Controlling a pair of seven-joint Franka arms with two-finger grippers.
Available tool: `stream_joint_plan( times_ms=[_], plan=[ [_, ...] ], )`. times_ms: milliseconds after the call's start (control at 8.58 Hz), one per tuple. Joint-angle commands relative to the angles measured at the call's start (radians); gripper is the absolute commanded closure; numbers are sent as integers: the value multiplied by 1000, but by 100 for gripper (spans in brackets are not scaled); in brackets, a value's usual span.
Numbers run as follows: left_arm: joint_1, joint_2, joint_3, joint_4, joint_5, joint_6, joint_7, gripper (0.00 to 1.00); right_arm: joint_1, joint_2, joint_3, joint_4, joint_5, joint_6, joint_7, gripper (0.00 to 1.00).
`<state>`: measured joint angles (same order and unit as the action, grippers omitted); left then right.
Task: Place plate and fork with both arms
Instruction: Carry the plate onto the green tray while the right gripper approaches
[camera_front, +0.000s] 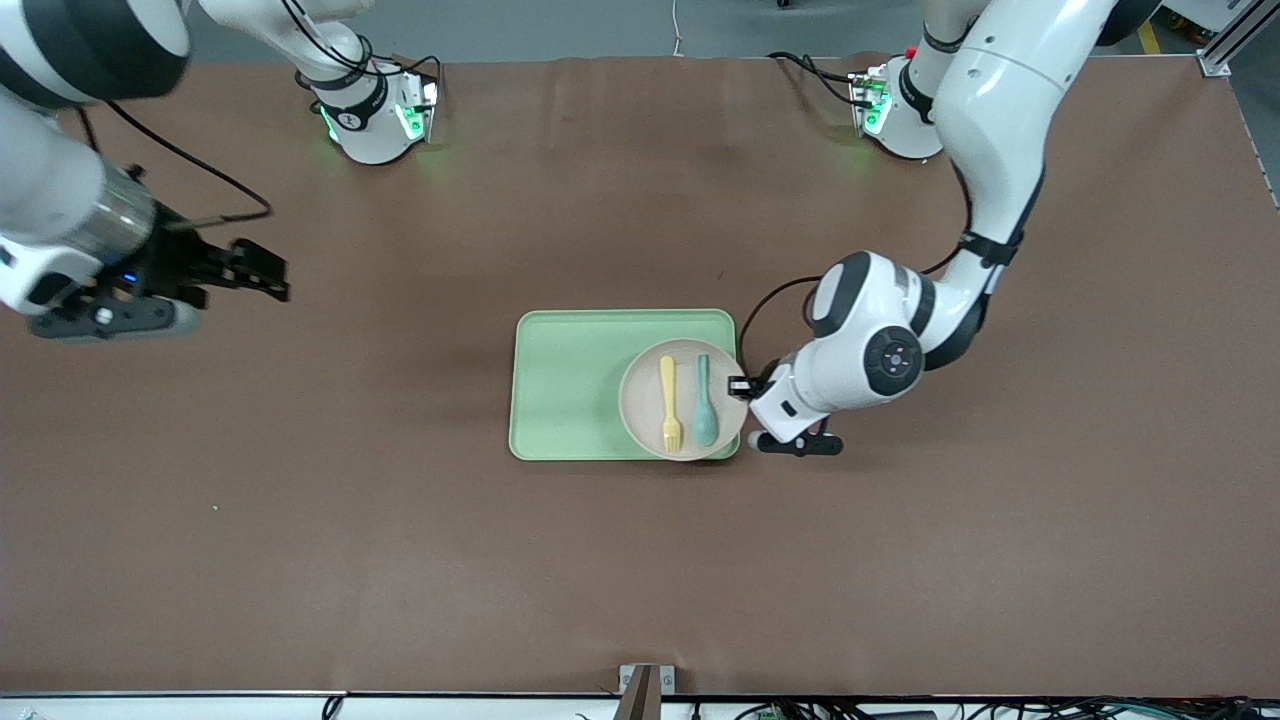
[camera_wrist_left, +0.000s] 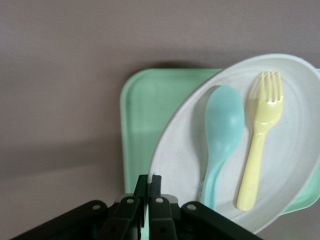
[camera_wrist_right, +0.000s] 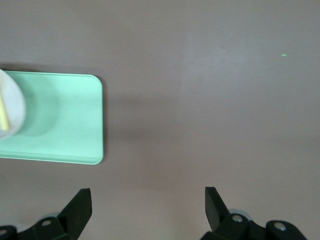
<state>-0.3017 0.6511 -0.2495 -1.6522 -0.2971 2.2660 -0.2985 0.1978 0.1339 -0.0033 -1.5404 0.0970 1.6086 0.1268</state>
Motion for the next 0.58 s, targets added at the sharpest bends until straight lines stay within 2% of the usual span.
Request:
stream_joint_plan(
  times_ms=[0,233,466],
  plan=[
    [-14,-7,1,-66,-42,81,-5,100,95,76,-7,-3,26,84,80,0],
    [-14,10,-11,-93,-63,127,-5,100,210,154,-9,-50,27,280,236,1],
    [-25,21,-17,-127,-63,184,-5,100,291,243,-9,-64,27,425,270,1]
  ],
)
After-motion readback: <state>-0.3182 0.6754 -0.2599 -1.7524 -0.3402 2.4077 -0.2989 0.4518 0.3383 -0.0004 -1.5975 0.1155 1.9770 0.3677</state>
